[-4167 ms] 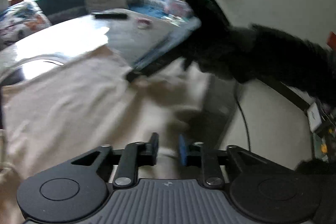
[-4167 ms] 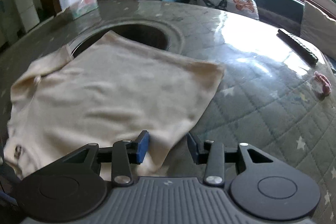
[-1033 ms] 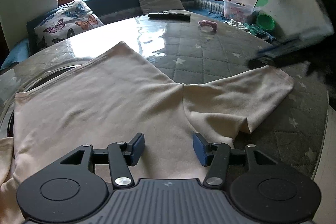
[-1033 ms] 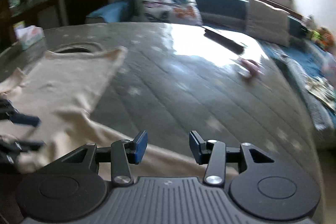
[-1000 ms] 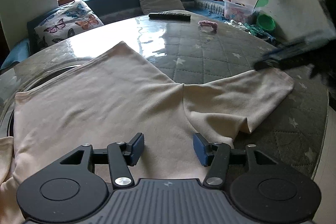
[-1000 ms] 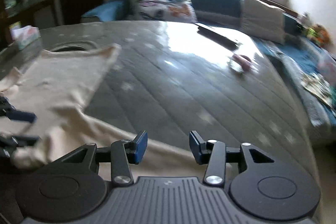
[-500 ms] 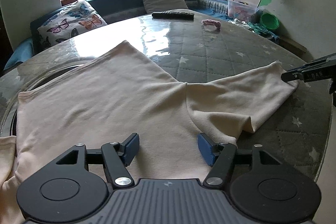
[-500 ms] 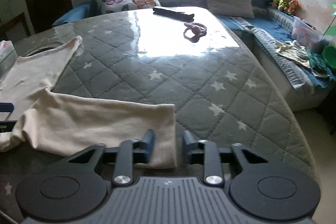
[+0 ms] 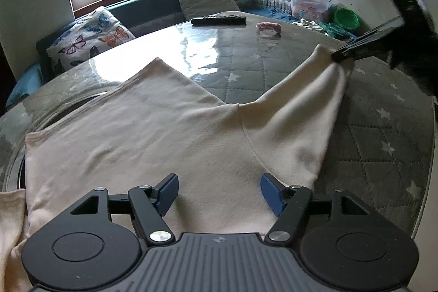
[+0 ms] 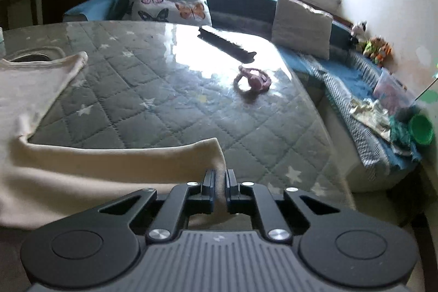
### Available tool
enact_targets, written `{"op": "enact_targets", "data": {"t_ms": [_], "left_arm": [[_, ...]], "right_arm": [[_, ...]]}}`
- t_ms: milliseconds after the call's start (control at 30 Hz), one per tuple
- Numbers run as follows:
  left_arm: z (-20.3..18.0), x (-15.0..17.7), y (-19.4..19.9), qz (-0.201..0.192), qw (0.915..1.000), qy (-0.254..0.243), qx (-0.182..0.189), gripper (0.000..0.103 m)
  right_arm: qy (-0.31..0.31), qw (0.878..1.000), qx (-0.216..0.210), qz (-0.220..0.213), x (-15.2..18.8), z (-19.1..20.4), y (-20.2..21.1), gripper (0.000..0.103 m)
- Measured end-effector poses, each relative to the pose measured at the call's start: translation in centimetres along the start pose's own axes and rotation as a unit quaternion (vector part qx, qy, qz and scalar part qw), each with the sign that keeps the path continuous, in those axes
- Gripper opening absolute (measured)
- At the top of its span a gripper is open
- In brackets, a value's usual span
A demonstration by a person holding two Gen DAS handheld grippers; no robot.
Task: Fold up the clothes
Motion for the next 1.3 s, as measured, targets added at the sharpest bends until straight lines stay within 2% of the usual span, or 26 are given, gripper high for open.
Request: {"op": "enact_targets", "data": {"t_ms": [133, 333, 467, 533, 567, 700, 867, 900, 933, 1033, 1200, 1300], "left_arm": [[0.1, 0.0, 0.0, 0.0, 1.0, -0.005, 0.001, 0.07], [0.0, -0.2, -0.1, -0.001, 1.0, -0.008, -0.001, 0.071], [0.1, -0.1, 0.0, 0.0, 1.0, -0.006, -0.002, 0.071], [0.1, -0.1, 0.0, 0.001, 1.0, -0.006, -0.003, 0.071], [0.1, -0.1, 0.0, 0.001, 1.0, -0.006, -0.003, 0.071], [0.2, 0.1, 0.1, 0.0, 1.0, 0.001, -0.001, 0.071], [1.1, 0.3, 0.9, -0.008, 0.9997, 0.022, -0.004, 0.072], [1.5, 0.3, 1.3, -0.011, 0.9995, 0.027, -0.007, 0.072], [1.9, 0.4, 1.7, -0.015, 0.9993, 0.033, -0.011, 0.072], [4.0, 0.7, 3.1, -0.025, 0.9979, 0.048, -0.036, 0.072], [10.3, 2.3, 4.9, -0.026, 0.9896, 0.091, -0.108, 0.07], [14.8, 4.0, 5.5, -0.01, 0.9804, 0.122, -0.155, 0.053]], "right_arm": [[-0.008, 1.0, 0.009, -0.002, 0.2, -0.1, -1.0, 0.009], [-0.036, 0.999, -0.034, -0.022, -0.2, 0.2, 1.7, 0.012], [-0.05, 0.994, -0.096, -0.017, -0.3, 2.7, 1.9, 0.013], [-0.054, 0.992, -0.117, -0.013, -0.3, 3.9, 1.4, 0.022], [-0.057, 0.991, -0.121, -0.01, -0.3, 4.3, 0.9, 0.022], [-0.07, 0.99, -0.121, -0.009, -0.5, 4.7, -0.9, 0.022], [-0.103, 0.989, -0.105, -0.014, -0.8, 3.1, -1.1, 0.026], [-0.106, 0.989, -0.104, -0.016, -0.9, 3.0, -1.0, 0.031], [-0.102, 0.989, -0.107, -0.019, -0.8, 3.4, -0.7, 0.042], [-0.088, 0.989, -0.114, -0.027, -0.6, 4.5, 0.3, 0.048], [-0.069, 0.987, -0.138, -0.039, -0.3, 6.9, 1.7, 0.052], [-0.064, 0.986, -0.151, -0.041, 0.1, 8.2, 1.8, 0.057]]}}
Point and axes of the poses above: each gripper's, at about its wrist camera, not at the fingertips, and y roughly against the way its jaws point, z to its left, x to its underside, the point moved 9 cm from there along -y, roughly the way its jaws point, and after that the axes turned 7 degrees about -y, right-handed, at the moved point
